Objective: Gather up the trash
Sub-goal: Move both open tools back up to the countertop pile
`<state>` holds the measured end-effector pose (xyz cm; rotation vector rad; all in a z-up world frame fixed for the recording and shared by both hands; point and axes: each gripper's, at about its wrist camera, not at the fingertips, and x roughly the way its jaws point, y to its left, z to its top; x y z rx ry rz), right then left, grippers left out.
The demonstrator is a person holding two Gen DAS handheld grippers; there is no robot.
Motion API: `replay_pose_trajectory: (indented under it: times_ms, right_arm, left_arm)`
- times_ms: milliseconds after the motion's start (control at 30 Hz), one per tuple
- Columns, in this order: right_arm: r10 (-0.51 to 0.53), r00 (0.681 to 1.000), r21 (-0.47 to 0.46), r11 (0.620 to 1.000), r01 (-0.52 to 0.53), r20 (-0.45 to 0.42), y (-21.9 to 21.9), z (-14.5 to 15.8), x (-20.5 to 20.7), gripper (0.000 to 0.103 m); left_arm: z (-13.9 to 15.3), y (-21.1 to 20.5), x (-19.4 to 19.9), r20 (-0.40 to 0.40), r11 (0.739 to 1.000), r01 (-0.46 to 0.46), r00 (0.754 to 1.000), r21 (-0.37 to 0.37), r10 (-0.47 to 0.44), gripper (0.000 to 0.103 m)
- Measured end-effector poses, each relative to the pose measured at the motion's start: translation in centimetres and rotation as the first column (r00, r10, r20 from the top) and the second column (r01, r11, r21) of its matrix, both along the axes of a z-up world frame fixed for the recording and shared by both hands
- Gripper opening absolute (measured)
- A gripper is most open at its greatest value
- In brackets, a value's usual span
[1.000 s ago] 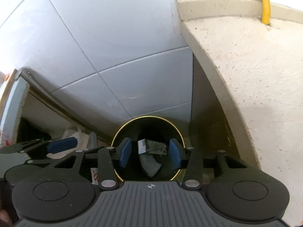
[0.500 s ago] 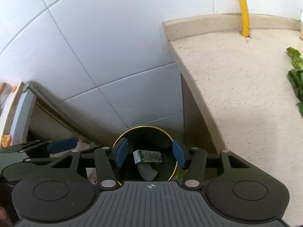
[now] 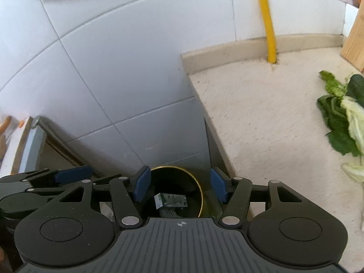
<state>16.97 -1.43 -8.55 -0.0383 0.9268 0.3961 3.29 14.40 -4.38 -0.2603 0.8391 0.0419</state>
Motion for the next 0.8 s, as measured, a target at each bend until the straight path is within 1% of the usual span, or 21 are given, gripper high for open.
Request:
replay_pose_trajectory:
  times_ms: [267, 367, 500, 633, 700, 800]
  right_arm:
    - [-0.049, 0.997, 0.009, 0.999, 0.049, 0.053, -2.3, 2.0, -1.0, 0.068]
    - [-0.078, 0.994, 0.009, 0.997, 0.078, 0.07, -3.3, 2.6, -1.4, 0.07]
    - [-0.116, 0.99, 0.012, 0.993, 0.115, 0.086, -5.2, 3.2, -2.4, 0.071]
    - [-0.166, 0.981, 0.012, 0.986, 0.166, 0.103, -7.5, 3.9, -3.4, 0.072]
    - [-0.198, 0.973, 0.007, 0.98, 0.199, 0.116, -8.6, 4.2, -3.9, 0.073]
    - [-0.248, 0.959, 0.001, 0.968, 0.25, 0.138, -10.5, 4.8, -4.5, 0.074]
  left_arm:
    - [1.5, -2.0, 0.5, 0.042, 0.997, 0.073, 0.996, -0.002, -0.073, 0.057]
    - [1.8, -2.8, 0.7, 0.05, 0.994, 0.104, 0.993, -0.009, -0.104, 0.057]
    - [2.3, -4.1, 1.0, 0.062, 0.988, 0.155, 0.986, -0.015, -0.153, 0.057]
    - [2.6, -5.5, 1.3, 0.069, 0.979, 0.204, 0.977, -0.018, -0.202, 0.058]
    - [2.6, -6.4, 1.6, 0.074, 0.973, 0.228, 0.971, -0.018, -0.227, 0.063]
    - [2.7, -7.6, 1.9, 0.078, 0.964, 0.264, 0.962, -0.021, -0.262, 0.063]
